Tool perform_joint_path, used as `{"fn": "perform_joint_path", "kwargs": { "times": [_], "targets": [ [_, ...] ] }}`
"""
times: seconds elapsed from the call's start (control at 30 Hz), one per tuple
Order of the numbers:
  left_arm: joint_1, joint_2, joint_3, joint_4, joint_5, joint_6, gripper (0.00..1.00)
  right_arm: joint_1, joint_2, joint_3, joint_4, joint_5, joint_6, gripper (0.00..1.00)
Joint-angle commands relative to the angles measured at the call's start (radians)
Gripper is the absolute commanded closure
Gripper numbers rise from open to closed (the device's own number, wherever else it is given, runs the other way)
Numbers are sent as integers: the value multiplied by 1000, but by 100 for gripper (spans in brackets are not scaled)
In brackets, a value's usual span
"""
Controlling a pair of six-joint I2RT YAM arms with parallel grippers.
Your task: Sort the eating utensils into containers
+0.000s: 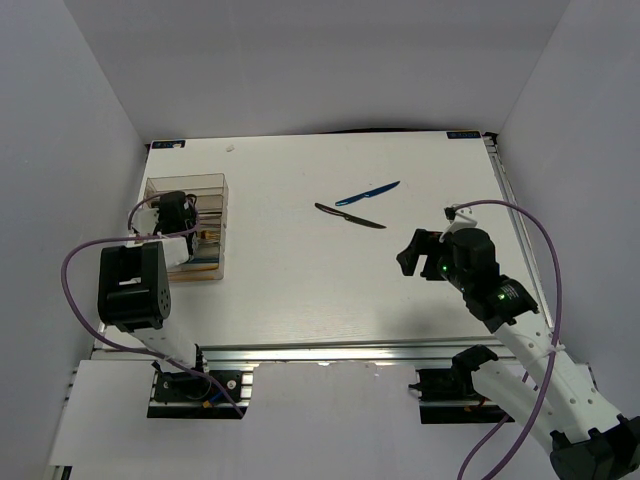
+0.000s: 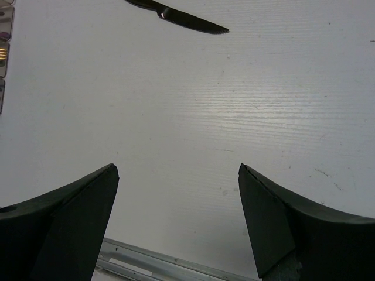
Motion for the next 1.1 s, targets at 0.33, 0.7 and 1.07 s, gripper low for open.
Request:
{"fn": "perform_joint_path", "kwargs": {
  "times": [0.33, 0.7, 1.07],
  "targets": [
    [3, -124, 170, -87, 164, 214, 2, -4, 128, -2, 127, -155, -52, 11],
    [-204, -406, 333, -754, 213, 837, 2, 0, 749, 342, 135, -7, -69, 11],
    [-229, -718, -26, -874, 222, 1083, 2, 35, 1278, 1057, -308, 325, 509, 11]
  ]
}}
